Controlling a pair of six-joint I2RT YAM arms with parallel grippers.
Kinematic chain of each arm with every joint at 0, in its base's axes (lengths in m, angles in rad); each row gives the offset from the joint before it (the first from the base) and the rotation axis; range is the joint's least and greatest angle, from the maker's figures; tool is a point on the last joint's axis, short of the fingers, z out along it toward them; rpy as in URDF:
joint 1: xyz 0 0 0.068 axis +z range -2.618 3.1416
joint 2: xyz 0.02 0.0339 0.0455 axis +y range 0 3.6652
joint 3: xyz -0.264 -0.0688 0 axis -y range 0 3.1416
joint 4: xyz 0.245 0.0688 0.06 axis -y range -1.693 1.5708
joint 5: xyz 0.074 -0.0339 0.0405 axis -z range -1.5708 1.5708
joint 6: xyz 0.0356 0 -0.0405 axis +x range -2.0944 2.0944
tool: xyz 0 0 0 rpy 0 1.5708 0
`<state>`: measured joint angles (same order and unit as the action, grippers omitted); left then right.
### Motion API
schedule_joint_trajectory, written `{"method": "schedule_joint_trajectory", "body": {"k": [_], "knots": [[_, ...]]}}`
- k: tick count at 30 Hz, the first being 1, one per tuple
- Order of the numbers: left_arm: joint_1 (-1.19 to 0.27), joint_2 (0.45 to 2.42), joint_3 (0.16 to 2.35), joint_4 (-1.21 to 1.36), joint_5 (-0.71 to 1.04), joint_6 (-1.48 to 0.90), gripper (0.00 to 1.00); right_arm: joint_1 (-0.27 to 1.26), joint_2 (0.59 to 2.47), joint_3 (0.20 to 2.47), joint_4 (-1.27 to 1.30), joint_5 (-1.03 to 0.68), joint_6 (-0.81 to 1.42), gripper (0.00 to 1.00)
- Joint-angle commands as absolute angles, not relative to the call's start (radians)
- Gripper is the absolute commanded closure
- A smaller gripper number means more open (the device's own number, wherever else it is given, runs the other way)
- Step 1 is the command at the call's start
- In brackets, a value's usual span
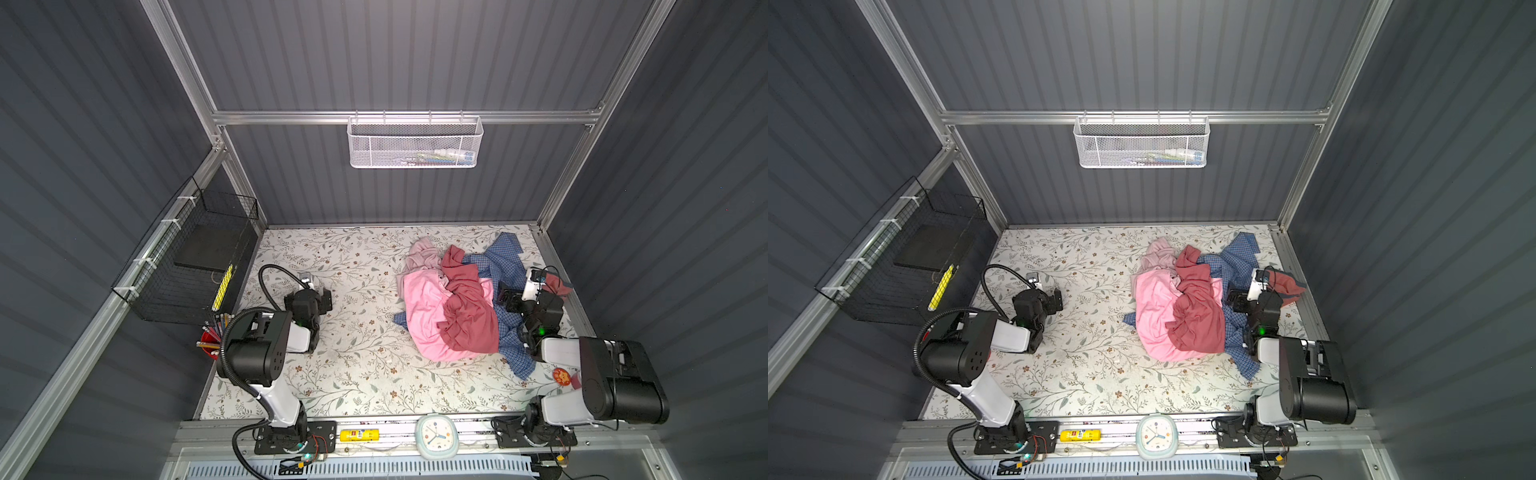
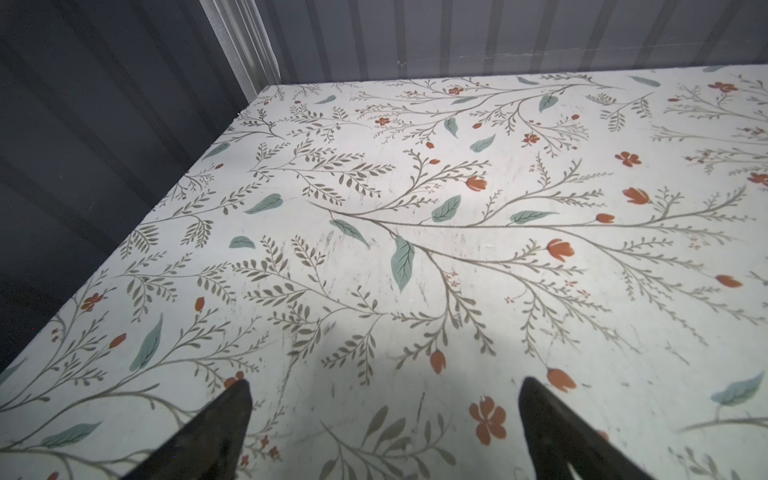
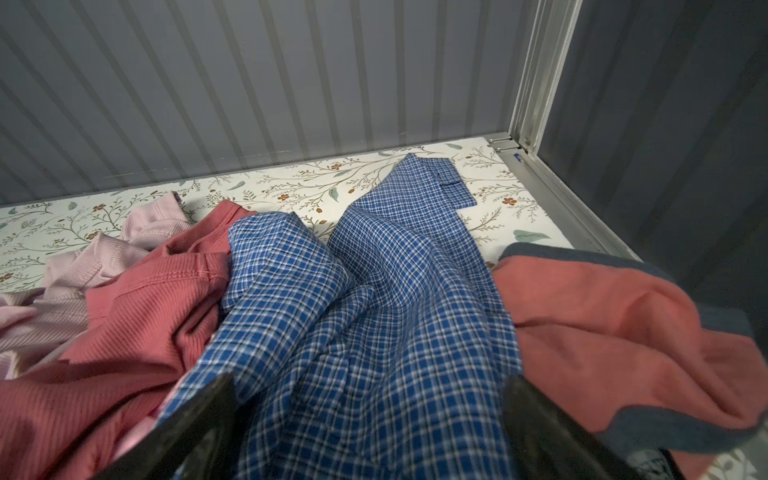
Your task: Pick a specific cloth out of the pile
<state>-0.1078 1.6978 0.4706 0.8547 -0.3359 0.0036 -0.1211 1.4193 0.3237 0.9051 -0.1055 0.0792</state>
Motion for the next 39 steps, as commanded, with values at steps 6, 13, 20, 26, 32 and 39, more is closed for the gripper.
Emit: {"method": "schedule_joint_trajectory", "body": {"k": [6, 13, 20, 26, 32, 39], "knots": [[-0.103, 1.405, 0.726, 0.170, -0.336, -0.201, 0.00, -0.187, 1.212, 0.626, 0.396, -0.212, 0.203, 0.01], [-0.118, 1.356, 0.697, 0.176, -0.281, -0.293, 0.00, -0.052, 1.191, 0.908, 0.071, -0.307, 0.083, 0.08], [-0.147, 1.411, 0.700, 0.180, -0.293, -0.379, 0.00, 0.331, 1.384, 1.309, -0.417, 0.049, -0.119, 0.10], [-0.153, 1.382, 0.649, 0.155, -0.378, -0.494, 0.00, 0.604, 1.670, 1.575, -0.686, 0.342, -0.190, 0.19], [-0.154, 1.386, 0.669, 0.066, -0.439, -0.490, 0.00, 0.803, 1.904, 1.769, -0.810, 0.371, -0.255, 0.26], [-0.152, 1.366, 0.659, 0.049, -0.454, -0.487, 0.00, 0.890, 2.159, 1.955, -0.908, 0.378, -0.255, 0.39]]}}
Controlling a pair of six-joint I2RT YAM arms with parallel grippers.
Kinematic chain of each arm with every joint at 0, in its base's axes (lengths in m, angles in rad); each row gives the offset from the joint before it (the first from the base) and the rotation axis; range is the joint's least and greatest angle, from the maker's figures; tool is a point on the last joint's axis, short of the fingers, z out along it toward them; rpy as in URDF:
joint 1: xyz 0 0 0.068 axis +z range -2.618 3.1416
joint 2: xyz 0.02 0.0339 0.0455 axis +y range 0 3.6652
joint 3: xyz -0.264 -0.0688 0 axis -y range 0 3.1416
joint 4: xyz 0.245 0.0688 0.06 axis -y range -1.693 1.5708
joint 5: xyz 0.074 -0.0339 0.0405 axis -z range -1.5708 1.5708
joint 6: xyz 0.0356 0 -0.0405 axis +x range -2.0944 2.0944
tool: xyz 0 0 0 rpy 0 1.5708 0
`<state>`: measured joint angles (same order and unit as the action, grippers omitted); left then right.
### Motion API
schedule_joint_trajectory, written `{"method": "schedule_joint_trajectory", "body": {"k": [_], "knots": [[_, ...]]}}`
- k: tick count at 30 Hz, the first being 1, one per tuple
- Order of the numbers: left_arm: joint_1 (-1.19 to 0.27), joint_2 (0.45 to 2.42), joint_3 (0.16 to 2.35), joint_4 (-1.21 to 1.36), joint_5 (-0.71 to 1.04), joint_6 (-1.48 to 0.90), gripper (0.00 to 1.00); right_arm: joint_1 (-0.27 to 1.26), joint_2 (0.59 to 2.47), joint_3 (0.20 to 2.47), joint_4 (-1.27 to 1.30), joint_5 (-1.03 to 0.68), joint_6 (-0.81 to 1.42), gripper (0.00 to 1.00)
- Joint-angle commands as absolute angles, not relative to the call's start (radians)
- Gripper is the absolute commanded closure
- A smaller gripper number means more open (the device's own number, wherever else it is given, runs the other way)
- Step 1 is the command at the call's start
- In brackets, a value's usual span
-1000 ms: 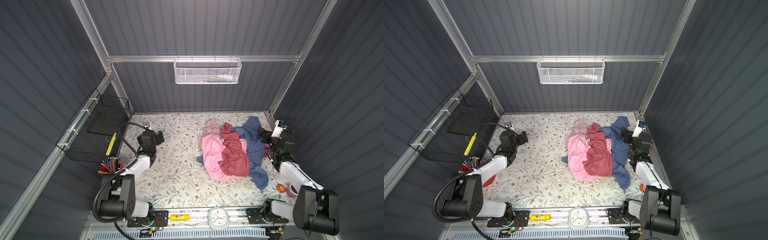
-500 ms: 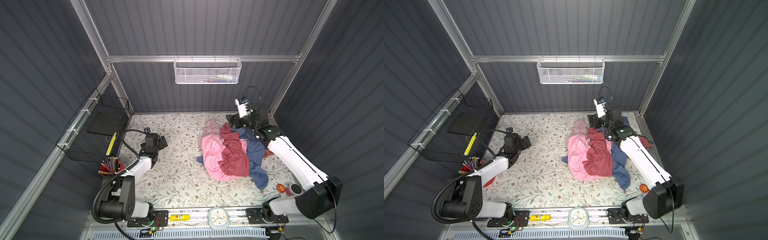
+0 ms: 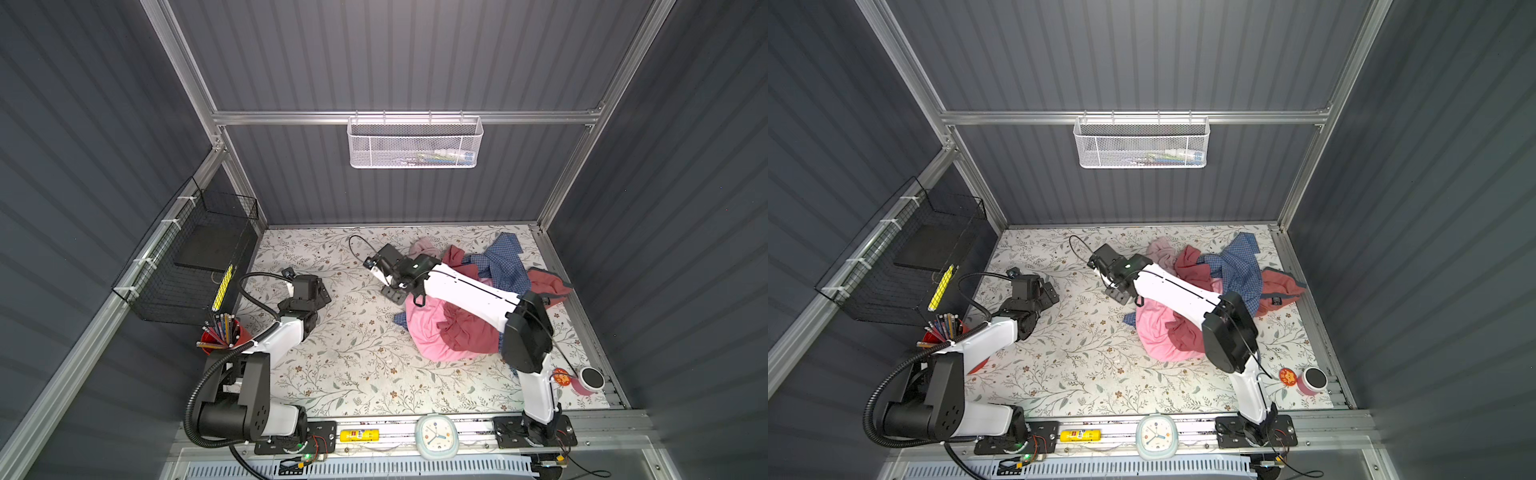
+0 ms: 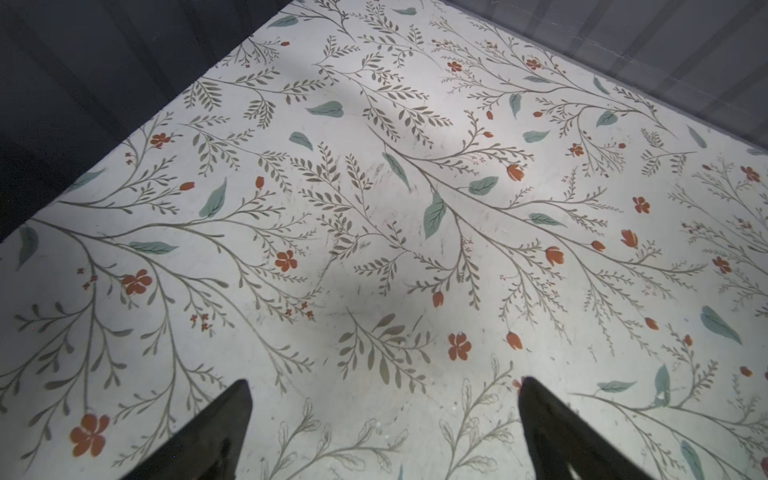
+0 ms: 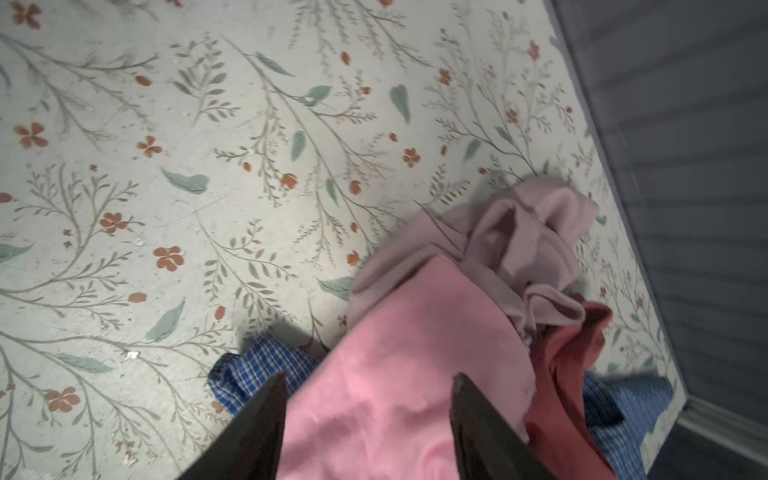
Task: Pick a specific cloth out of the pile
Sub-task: 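Reach the right gripper over the pile to the light pink ribbed shirt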
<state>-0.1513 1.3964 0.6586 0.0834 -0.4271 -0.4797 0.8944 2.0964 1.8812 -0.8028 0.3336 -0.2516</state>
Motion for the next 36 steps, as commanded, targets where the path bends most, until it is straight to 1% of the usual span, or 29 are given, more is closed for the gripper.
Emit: {"method": "schedule_joint_trajectory", "body": {"k": [1, 3, 5, 9, 14, 17, 20, 24, 30, 32, 35, 36], "knots": [[-0.152, 1.365, 0.660, 0.044, -0.456, -0.485, 0.00, 0.891, 2.187, 1.978, -0.923, 0.385, -0.252, 0.41], [-0.152, 1.359, 0.662, 0.031, -0.458, -0.483, 0.00, 0.891, 2.231, 2.009, -0.936, 0.430, -0.252, 0.44], [-0.151, 1.352, 0.657, 0.026, -0.456, -0.482, 0.00, 0.891, 2.254, 2.021, -0.919, 0.469, -0.252, 0.43], [-0.152, 1.341, 0.644, 0.031, -0.453, -0.483, 0.00, 0.890, 2.306, 2.061, -0.892, 0.465, -0.245, 0.43], [-0.152, 1.330, 0.640, 0.025, -0.452, -0.480, 0.00, 0.882, 2.418, 2.173, -0.969, 0.493, -0.222, 0.45], [-0.152, 1.327, 0.638, 0.020, -0.450, -0.476, 0.00, 0.875, 2.431, 2.175, -0.955, 0.491, -0.227, 0.46], [-0.152, 1.323, 0.634, 0.016, -0.449, -0.477, 0.00, 0.863, 2.445, 2.184, -0.950, 0.487, -0.223, 0.50], [-0.152, 1.306, 0.626, 0.005, -0.451, -0.481, 0.00, 0.852, 2.463, 2.197, -0.979, 0.511, -0.210, 0.50], [-0.151, 1.291, 0.603, 0.007, -0.448, -0.487, 0.00, 0.840, 2.471, 2.178, -0.983, 0.500, -0.194, 0.50], [-0.152, 1.289, 0.603, 0.001, -0.448, -0.488, 0.00, 0.834, 2.477, 2.178, -0.978, 0.483, -0.200, 0.53], [-0.152, 1.287, 0.604, -0.001, -0.451, -0.486, 0.00, 0.833, 2.486, 2.176, -0.957, 0.465, -0.228, 0.62], [-0.151, 1.287, 0.604, -0.002, -0.452, -0.488, 0.00, 0.835, 2.488, 2.178, -0.953, 0.461, -0.237, 0.62]]}}
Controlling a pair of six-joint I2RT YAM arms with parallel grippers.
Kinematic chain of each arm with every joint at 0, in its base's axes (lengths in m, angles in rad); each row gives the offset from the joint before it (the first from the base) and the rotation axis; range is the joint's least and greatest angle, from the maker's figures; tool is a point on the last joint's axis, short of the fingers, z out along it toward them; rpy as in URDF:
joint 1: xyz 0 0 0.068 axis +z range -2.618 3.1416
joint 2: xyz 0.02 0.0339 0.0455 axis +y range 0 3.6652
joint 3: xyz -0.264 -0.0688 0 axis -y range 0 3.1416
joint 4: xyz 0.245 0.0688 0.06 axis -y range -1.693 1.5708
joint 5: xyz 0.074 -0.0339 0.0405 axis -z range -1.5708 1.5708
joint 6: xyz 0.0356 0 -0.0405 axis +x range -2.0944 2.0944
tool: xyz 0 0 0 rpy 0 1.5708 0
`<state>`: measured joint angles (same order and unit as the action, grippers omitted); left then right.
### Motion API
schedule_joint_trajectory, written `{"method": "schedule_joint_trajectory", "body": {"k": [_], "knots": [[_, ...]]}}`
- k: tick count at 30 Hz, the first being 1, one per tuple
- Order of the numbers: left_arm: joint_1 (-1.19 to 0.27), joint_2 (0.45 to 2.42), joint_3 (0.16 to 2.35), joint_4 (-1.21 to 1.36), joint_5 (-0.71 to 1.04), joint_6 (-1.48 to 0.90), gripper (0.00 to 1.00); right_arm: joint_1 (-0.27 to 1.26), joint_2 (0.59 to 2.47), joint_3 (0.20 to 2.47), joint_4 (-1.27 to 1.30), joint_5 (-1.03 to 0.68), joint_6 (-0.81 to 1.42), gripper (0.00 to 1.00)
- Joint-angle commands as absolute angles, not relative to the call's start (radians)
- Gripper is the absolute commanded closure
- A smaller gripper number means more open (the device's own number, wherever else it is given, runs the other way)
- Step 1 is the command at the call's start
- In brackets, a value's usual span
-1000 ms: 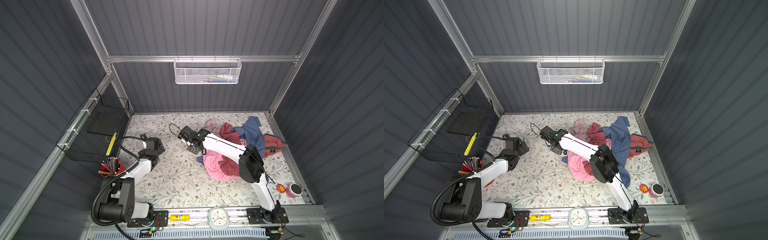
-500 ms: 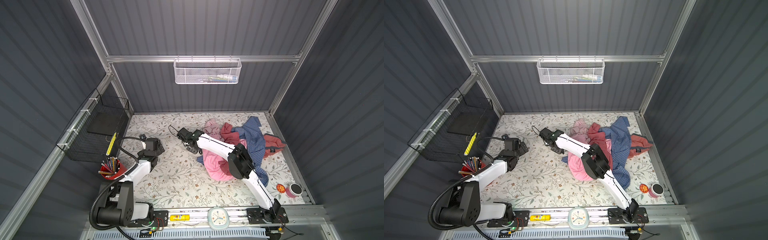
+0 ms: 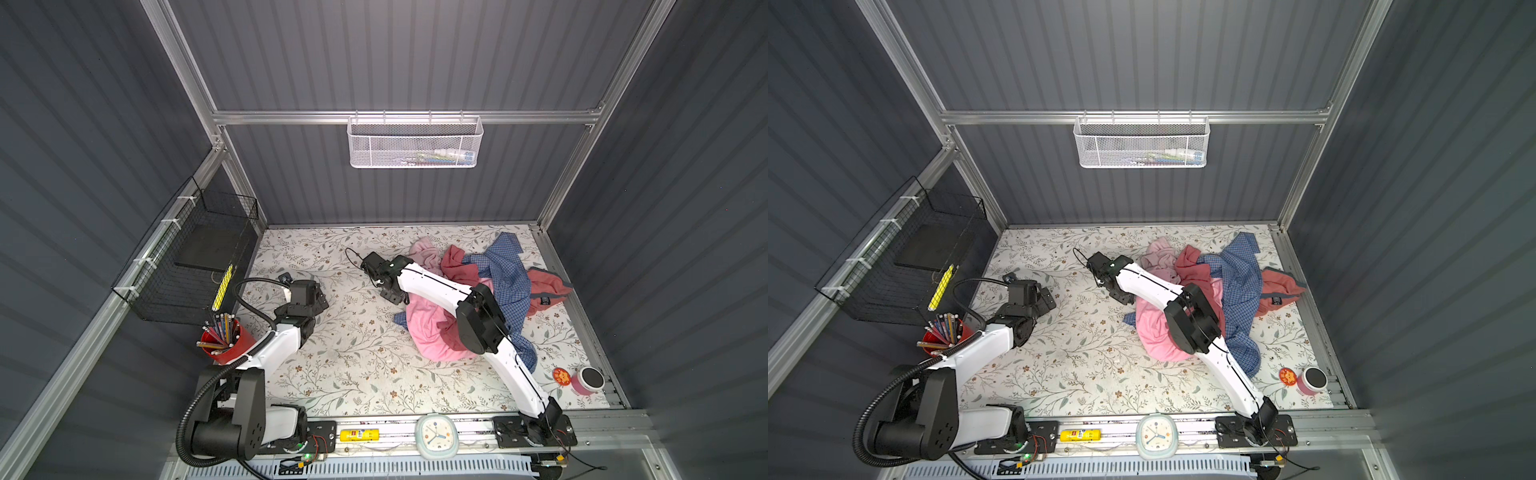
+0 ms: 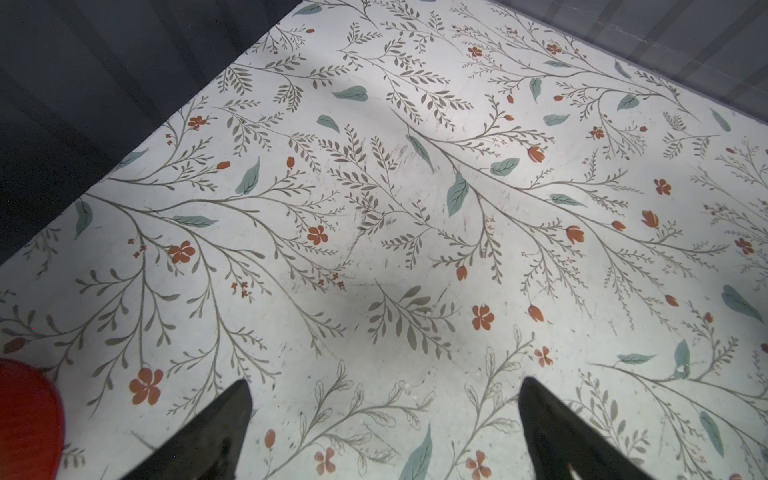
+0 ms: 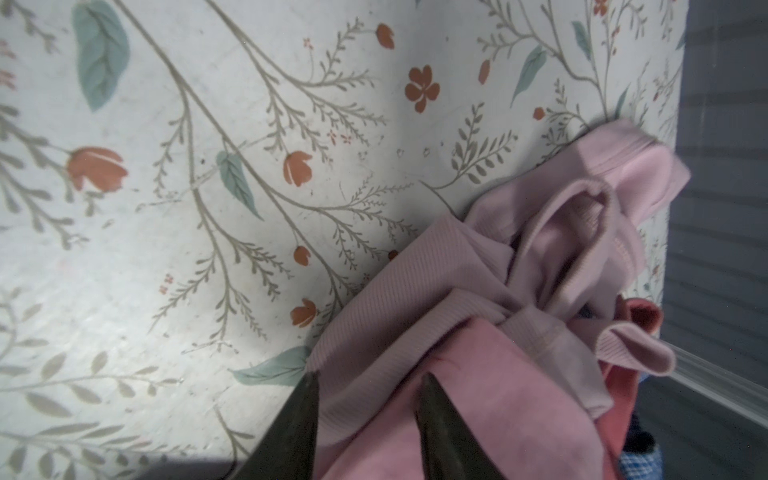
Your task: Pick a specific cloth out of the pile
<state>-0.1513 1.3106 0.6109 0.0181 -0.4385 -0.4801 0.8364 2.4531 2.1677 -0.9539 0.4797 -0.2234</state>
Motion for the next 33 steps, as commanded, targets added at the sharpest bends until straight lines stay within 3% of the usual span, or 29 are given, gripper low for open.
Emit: {"method": "schedule_joint_trajectory", "body": {"k": [1, 10, 25, 28, 33], "knots": [[-0.152, 1.287, 0.603, -0.003, -0.454, -0.492, 0.00, 0.836, 2.491, 2.178, -0.951, 0.463, -0.246, 0.61], [-0.152, 1.278, 0.602, -0.014, -0.459, -0.492, 0.00, 0.850, 2.487, 2.147, -0.917, 0.487, -0.284, 0.53], [-0.151, 1.280, 0.613, -0.029, -0.465, -0.494, 0.00, 0.812, 2.516, 2.114, -0.946, 0.476, -0.302, 0.61], [-0.152, 1.284, 0.614, -0.026, -0.460, -0.503, 0.00, 0.812, 2.512, 2.110, -0.946, 0.440, -0.295, 0.65], [-0.152, 1.292, 0.617, -0.027, -0.460, -0.505, 0.00, 0.812, 2.488, 2.060, -0.921, 0.416, -0.288, 0.87]]}}
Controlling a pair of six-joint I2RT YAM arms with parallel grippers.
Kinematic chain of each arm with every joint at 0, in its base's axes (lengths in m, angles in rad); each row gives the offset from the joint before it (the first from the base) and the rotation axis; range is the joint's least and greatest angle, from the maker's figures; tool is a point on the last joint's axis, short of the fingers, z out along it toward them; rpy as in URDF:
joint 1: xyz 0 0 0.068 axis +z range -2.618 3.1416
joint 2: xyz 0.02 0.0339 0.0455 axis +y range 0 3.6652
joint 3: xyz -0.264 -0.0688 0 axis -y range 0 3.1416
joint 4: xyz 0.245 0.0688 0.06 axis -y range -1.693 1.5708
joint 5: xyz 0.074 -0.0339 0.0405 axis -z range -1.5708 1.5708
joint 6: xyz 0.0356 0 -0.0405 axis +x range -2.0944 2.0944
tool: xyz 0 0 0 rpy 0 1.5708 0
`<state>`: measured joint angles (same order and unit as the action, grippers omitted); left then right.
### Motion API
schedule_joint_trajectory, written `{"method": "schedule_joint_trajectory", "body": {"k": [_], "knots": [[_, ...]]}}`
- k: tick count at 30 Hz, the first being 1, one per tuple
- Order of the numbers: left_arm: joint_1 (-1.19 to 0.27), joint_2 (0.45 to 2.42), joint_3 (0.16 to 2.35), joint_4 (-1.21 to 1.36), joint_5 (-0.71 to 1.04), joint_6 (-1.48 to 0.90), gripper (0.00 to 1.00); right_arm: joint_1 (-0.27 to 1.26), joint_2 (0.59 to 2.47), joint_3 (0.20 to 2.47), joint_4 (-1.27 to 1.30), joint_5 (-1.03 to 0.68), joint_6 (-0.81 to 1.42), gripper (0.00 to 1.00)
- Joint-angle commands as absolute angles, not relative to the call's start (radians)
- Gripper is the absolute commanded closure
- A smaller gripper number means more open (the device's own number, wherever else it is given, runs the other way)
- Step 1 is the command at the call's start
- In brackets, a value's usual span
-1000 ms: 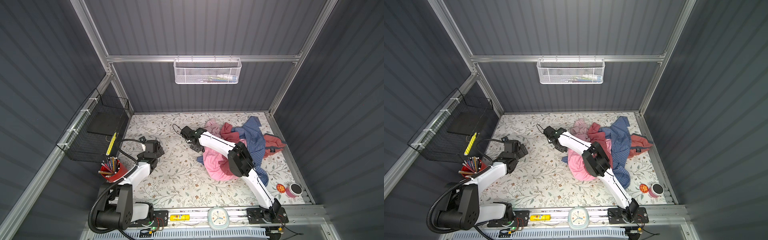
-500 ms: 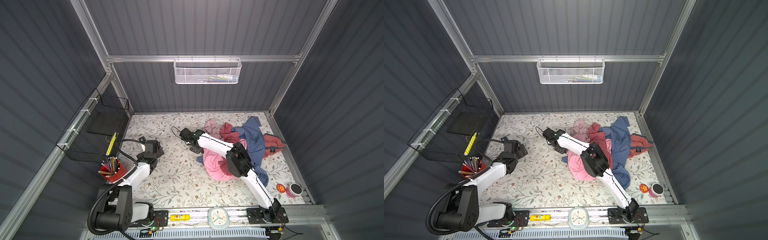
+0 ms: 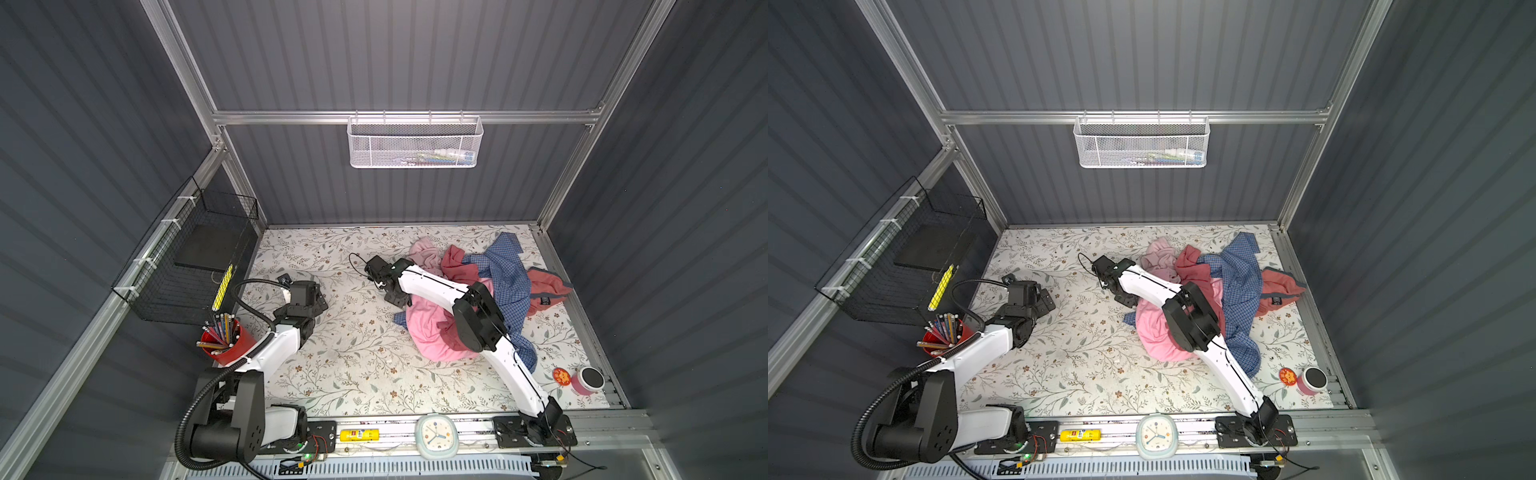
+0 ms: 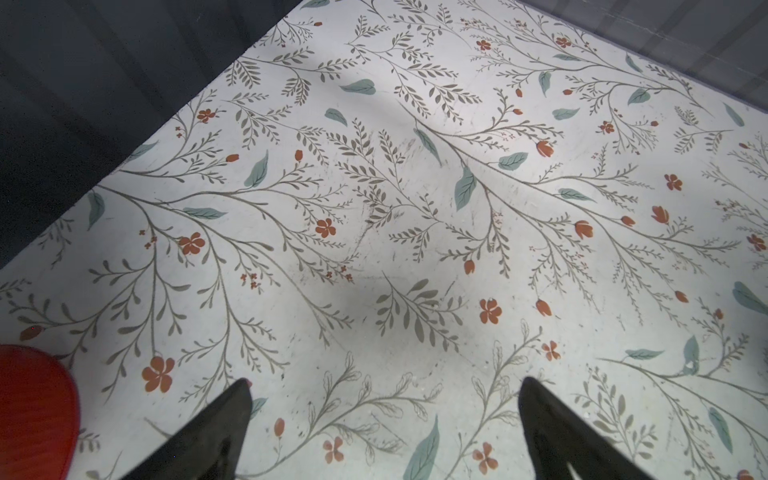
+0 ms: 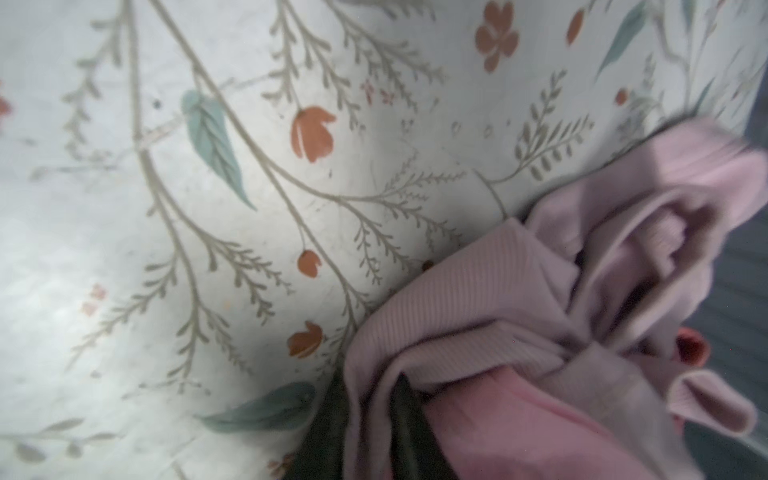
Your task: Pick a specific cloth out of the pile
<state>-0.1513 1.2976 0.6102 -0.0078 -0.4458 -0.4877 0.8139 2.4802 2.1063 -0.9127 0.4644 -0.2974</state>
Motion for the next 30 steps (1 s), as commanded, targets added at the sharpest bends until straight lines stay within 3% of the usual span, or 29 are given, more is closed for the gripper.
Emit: {"method": "schedule_joint_trajectory", "body": {"k": [1, 5, 18, 30], "knots": [[-0.151, 1.293, 0.617, -0.027, -0.461, -0.505, 0.00, 0.811, 2.475, 2.045, -0.909, 0.408, -0.284, 0.90], [-0.152, 1.295, 0.624, -0.026, -0.456, -0.506, 0.00, 0.808, 2.417, 2.001, -0.869, 0.384, -0.253, 1.00], [-0.152, 1.306, 0.615, -0.019, -0.455, -0.497, 0.00, 0.785, 2.096, 1.922, -0.765, 0.370, -0.063, 1.00], [-0.151, 1.303, 0.617, -0.016, -0.445, -0.490, 0.00, 0.725, 1.707, 1.697, -0.629, 0.429, 0.059, 1.00]]}}
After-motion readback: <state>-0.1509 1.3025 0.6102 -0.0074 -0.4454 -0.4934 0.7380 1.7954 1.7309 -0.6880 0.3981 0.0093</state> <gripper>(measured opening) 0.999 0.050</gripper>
